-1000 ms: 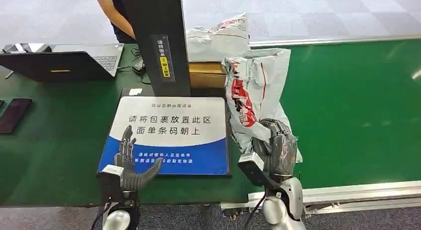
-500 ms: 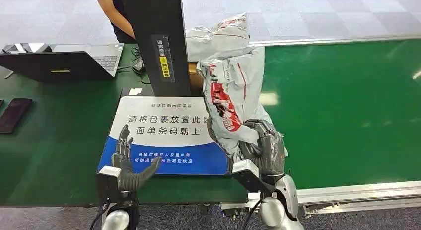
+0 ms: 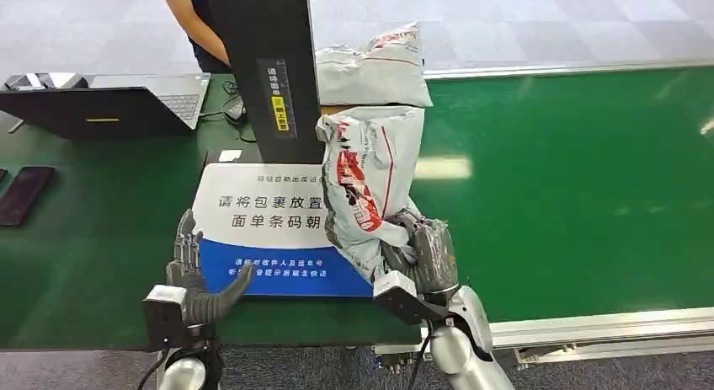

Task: Moved the parcel from conveyor to table for the left to box.

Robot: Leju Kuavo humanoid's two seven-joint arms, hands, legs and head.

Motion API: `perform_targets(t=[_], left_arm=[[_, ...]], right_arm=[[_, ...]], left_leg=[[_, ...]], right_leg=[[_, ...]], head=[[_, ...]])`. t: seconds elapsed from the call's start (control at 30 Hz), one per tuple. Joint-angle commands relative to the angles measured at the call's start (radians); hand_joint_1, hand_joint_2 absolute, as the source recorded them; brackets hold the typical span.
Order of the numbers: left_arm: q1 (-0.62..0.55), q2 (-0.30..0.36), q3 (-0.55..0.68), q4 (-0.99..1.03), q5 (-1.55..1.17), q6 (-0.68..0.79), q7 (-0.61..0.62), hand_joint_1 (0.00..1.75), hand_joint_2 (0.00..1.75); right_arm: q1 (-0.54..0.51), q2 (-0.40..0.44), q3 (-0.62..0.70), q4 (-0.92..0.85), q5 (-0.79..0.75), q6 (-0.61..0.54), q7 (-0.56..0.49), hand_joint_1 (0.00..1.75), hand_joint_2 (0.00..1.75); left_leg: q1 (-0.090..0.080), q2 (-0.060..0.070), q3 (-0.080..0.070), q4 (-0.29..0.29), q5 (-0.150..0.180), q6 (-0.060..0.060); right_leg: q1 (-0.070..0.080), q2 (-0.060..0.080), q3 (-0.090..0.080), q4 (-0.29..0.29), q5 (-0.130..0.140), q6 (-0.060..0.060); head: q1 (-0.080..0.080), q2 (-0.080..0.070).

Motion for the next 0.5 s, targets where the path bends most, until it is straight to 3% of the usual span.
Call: perform_targets(t=[0.03,0.37,0.5], left_arm=[[0.033,0.018,0.032,-0.043,-0.001,0.015,0.0,0.0,1.75],[0.036,0.012,0.031,-0.047,-0.001,0.016,0.0,0.0,1.75],[0.066,0.017,0.019,-0.048,0.005,0.041,-0.009,0.0,1.75]], right_arm=[[-0.116,-0.014,0.059,0.231,-0.064,0.062,-0.032,1.73,1.75],[-0.147,-0.011,0.072,0.298,-0.064,0.068,-0.037,1.73,1.75],[-0.219,-0.015,0.109,0.405,-0.074,0.111,-0.086,1.71,1.75]], left_leg=[[0.0,0.004,0.003,-0.001,-0.001,0.0],[0.0,0.002,0.002,-0.001,-0.001,0.0],[0.0,0.004,0.006,-0.002,-0.001,0.0]], right_leg=[[0.001,0.003,0.002,-0.001,0.0,-0.002],[0.001,0.001,0.002,-0.001,0.0,-0.002],[0.001,0.003,0.004,-0.001,0.0,-0.003]], head=[[0.0,0.0],[0.0,0.0],[0.0,0.0]])
